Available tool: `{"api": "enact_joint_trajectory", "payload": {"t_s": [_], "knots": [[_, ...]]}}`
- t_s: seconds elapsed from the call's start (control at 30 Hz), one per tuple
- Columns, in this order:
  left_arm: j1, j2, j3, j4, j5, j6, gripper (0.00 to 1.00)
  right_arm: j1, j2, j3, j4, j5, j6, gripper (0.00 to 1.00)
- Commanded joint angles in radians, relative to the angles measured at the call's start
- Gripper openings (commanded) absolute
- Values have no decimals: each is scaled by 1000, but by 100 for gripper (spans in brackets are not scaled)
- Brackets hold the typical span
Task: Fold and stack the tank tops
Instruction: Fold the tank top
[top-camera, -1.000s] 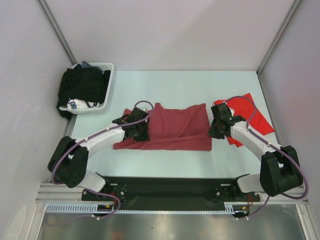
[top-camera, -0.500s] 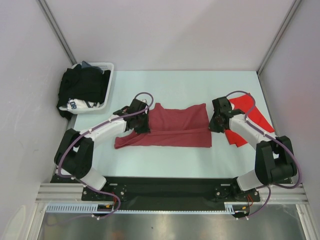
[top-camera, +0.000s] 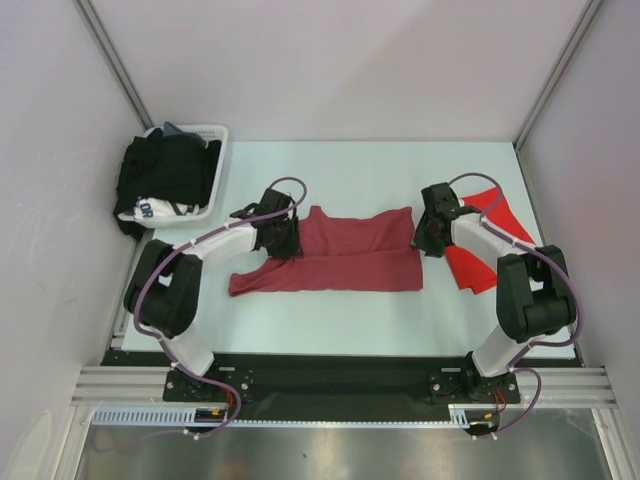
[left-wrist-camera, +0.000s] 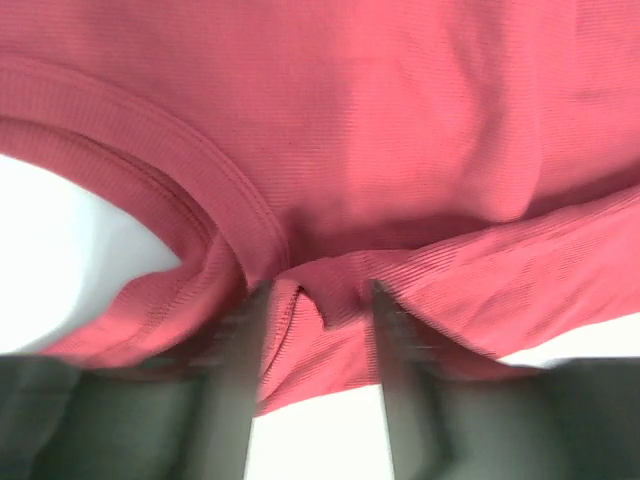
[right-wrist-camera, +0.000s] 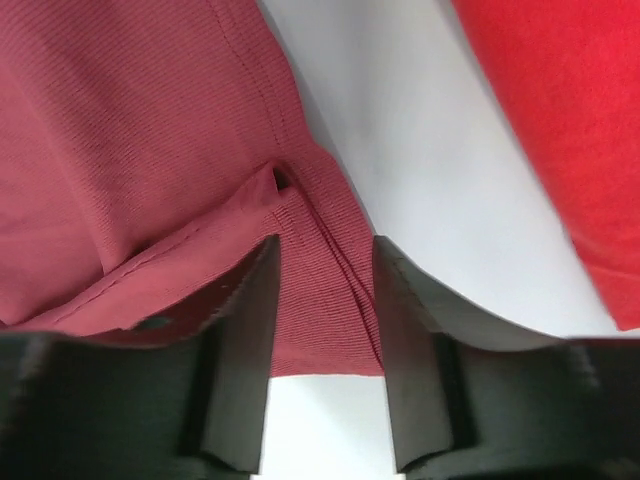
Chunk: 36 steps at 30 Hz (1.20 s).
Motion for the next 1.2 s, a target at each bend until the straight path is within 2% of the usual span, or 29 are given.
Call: {"api": "enact_joint_trajectory", "payload": {"t_s": [0.0, 0.03, 0.07, 0.13, 0.17, 0.23, 0.3, 0.37, 0.53, 0.63, 0.73, 0.83, 0.93, 0.97, 1.03, 1.1, 1.17], "knots": [[9, -61, 22, 3, -53, 24, 55, -11, -30, 12, 43, 5, -32, 48], [9, -87, 13, -1, -82, 25, 67, -13, -44, 1, 54, 2, -38, 49], [9, -145, -13, -4, -97, 27, 73, -13, -60, -20, 54, 2, -40, 54], [9, -250, -44, -10, -126, 34, 85, -14, -122, -47, 63, -6, -52, 59], [9, -283, -73, -14, -136, 37, 87, -14, -145, -79, 63, -18, -57, 63], [9, -372, -101, -42, -146, 39, 88, -13, -218, -119, 66, -40, -69, 63], [9, -426, -158, -51, -133, 31, 88, -10, -298, -201, 74, -87, -61, 59], [8, -508, -242, -34, -79, 2, 88, -5, -343, -254, 79, -112, -54, 52], [6, -693, -408, 55, 5, -74, 88, -5, -447, -390, 103, -150, -34, 50], [6, -740, -457, 70, 19, -85, 88, 0, -449, -409, 122, -164, -31, 54], [6, -748, -472, 64, 21, -88, 88, 16, -409, -415, 151, -178, -23, 62], [6, -739, -486, 71, 27, -101, 88, 44, -360, -421, 187, -166, -3, 63], [6, -718, -514, 102, 45, -122, 88, 62, -303, -420, 215, -138, 15, 55], [6, -713, -524, 110, 51, -125, 87, 64, -292, -416, 217, -127, 17, 48], [6, -698, -535, 128, 53, -142, 87, 69, -269, -413, 212, -95, 21, 42], [6, -690, -546, 134, 50, -159, 87, 72, -274, -418, 206, -83, 24, 24], [6, -678, -555, 142, 56, -176, 86, 72, -303, -433, 194, -68, 31, 0]]}}
